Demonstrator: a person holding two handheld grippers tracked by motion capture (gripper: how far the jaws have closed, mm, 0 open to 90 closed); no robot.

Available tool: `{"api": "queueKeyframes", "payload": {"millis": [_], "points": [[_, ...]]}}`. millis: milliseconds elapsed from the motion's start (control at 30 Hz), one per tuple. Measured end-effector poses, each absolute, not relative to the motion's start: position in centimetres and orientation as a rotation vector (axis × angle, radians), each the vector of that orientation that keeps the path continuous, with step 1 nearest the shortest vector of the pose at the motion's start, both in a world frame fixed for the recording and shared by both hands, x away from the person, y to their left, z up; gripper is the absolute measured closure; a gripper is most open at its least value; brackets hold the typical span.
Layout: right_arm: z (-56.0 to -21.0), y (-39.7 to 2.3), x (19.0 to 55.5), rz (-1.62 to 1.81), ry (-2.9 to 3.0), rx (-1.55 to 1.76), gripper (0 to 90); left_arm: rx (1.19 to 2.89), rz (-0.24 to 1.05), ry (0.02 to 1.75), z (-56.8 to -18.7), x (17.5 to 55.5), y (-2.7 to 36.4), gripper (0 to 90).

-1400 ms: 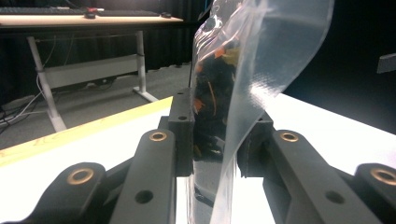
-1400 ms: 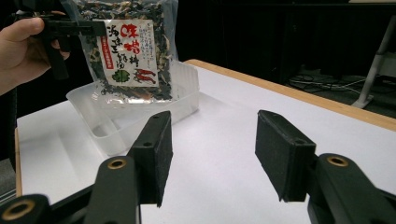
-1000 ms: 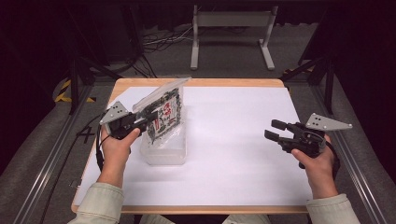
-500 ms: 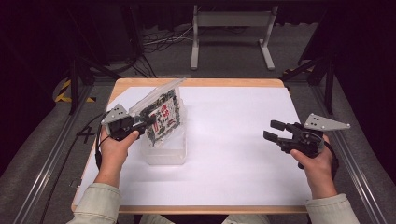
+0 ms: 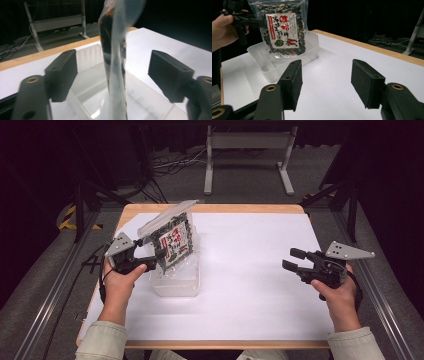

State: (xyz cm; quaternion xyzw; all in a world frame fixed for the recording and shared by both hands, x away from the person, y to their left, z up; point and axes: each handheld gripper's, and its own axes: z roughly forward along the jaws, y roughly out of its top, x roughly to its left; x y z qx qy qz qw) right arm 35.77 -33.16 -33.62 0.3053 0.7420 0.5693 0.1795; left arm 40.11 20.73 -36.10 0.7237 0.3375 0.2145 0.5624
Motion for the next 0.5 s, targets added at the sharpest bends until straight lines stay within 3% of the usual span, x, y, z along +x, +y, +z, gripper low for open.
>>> {"api": "queueKeyframes", "payload": {"millis": [500], "points": [[-34.9,-34.0,35.2,1.570,2.081,0.856,37.8,1.719,0.513,0.753,-36.8,33.8,24.7,23.2]]}}
